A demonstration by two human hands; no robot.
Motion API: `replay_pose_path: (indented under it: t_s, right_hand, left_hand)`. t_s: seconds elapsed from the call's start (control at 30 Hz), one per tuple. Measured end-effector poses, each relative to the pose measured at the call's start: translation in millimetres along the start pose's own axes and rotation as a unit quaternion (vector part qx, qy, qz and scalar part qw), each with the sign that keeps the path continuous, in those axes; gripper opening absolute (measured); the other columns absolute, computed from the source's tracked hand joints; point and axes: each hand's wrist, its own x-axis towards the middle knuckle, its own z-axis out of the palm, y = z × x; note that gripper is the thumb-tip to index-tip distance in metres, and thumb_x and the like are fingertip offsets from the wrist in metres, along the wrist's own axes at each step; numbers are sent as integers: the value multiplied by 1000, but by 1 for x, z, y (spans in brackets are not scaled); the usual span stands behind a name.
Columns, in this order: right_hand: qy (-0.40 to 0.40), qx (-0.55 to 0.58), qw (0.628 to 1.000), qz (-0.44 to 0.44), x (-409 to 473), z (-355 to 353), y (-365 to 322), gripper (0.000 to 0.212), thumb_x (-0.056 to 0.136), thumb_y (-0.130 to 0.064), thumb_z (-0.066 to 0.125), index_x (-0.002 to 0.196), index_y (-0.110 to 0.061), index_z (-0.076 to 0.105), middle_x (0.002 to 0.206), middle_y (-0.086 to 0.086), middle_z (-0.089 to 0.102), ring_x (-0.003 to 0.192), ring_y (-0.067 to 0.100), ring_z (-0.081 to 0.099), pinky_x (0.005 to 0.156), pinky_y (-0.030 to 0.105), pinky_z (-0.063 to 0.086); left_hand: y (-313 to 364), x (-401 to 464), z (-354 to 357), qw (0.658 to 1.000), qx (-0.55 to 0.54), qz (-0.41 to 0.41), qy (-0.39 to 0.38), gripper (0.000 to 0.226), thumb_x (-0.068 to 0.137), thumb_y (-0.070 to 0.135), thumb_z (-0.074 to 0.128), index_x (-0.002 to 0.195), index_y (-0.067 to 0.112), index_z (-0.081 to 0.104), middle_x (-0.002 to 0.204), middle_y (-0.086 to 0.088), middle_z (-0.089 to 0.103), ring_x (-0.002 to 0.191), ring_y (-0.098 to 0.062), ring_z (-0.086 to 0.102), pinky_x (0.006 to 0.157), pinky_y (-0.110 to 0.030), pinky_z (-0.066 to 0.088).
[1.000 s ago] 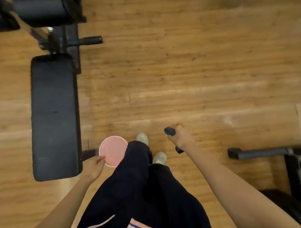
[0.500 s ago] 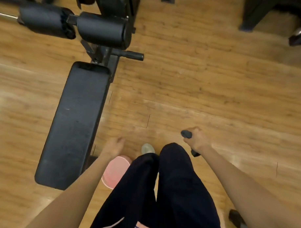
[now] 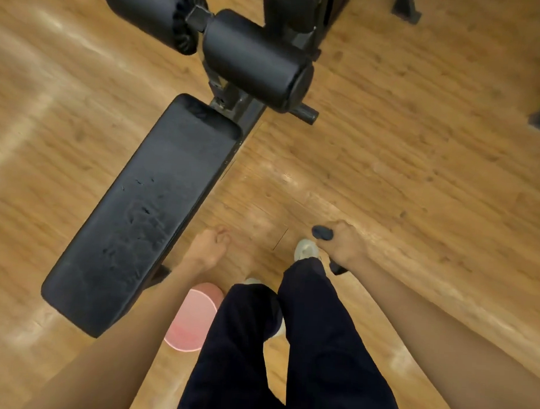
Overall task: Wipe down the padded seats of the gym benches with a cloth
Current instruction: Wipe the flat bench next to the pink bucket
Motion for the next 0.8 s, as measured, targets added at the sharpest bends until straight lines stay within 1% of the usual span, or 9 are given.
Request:
replay_pose_path:
  t_s: [0.07, 0.13, 0.2, 0.27, 0.37, 0.53, 0.67, 0.73, 0.8]
  right_hand:
    - [-2, 52, 998, -45, 30, 9, -29, 9, 90, -21, 60, 85, -13, 64, 80, 4, 62, 77, 23, 60, 59, 32, 40]
    - [7, 115, 989, -88, 63, 29, -53, 17, 92, -21, 63, 107, -15, 69, 93, 7, 69, 86, 23, 63, 70, 36, 48]
    - [16, 188, 977, -100, 95, 51, -75, 30, 94, -24, 66, 122, -16, 66, 102, 12, 71, 80, 18, 62, 75, 36, 50]
    - [33, 267, 957, -106, 124, 72, -93, 38, 93, -26, 67, 130, -20, 61, 99, 7, 71, 71, 7, 56, 72, 25, 48]
    - [56, 319, 939, -114, 169, 98, -115, 30, 95, -27, 63, 124, -16, 64, 83, -6, 63, 68, 2, 55, 55, 7, 40]
    - [130, 396, 898, -142, 239, 136, -134, 23, 102, -27, 51, 108, -8, 64, 82, 3, 67, 61, -5, 56, 62, 14, 46]
    - [212, 468, 836, -193, 283, 152, -149, 31, 104, -26, 47, 134, -24, 54, 106, -26, 60, 98, -18, 54, 91, 12, 42]
    - [259, 497, 800, -214, 307, 157, -160, 38, 104, -26, 46, 141, -19, 49, 135, -14, 55, 126, -2, 48, 107, 21, 37]
    - [313, 517, 760, -240, 330, 162, -167, 40, 103, -24, 48, 142, -16, 49, 143, -6, 51, 133, 6, 44, 111, 23, 34]
  left_hand:
    - [-9, 26, -4, 1000, 6, 5, 22, 39, 104, 20, 45, 142, 15, 53, 139, -11, 59, 125, -29, 55, 102, -30, 40]
    - [-20, 54, -5, 998, 28, 31, 43, 39, 104, 19, 45, 142, 15, 52, 138, -11, 59, 115, -26, 59, 95, -28, 42]
    - [-33, 85, -5, 993, 61, 72, 70, 40, 103, 15, 45, 142, 14, 52, 146, -7, 52, 126, -25, 54, 100, -28, 39]
    - [-49, 116, -3, 983, 92, 113, 108, 41, 103, 13, 45, 144, 12, 50, 152, -6, 45, 134, -24, 48, 106, -29, 35]
    - [-76, 165, 3, 962, 132, 164, 176, 45, 102, 14, 47, 146, 13, 48, 158, -1, 37, 140, -20, 41, 110, -28, 33]
    - [-105, 240, 6, 900, 194, 258, 292, 48, 100, 13, 51, 147, 10, 46, 159, -5, 36, 147, -22, 33, 124, -36, 17]
    - [-118, 275, 2, 862, 202, 283, 367, 53, 103, 24, 46, 153, 11, 36, 163, -4, 26, 146, -20, 33, 123, -36, 20]
    - [-122, 282, -1, 853, 203, 273, 396, 53, 105, 34, 37, 154, 15, 34, 165, 0, 22, 147, -16, 30, 122, -32, 18]
    - [-125, 287, 0, 852, 209, 269, 398, 58, 103, 42, 26, 156, 18, 32, 165, 4, 20, 150, -11, 22, 123, -30, 15]
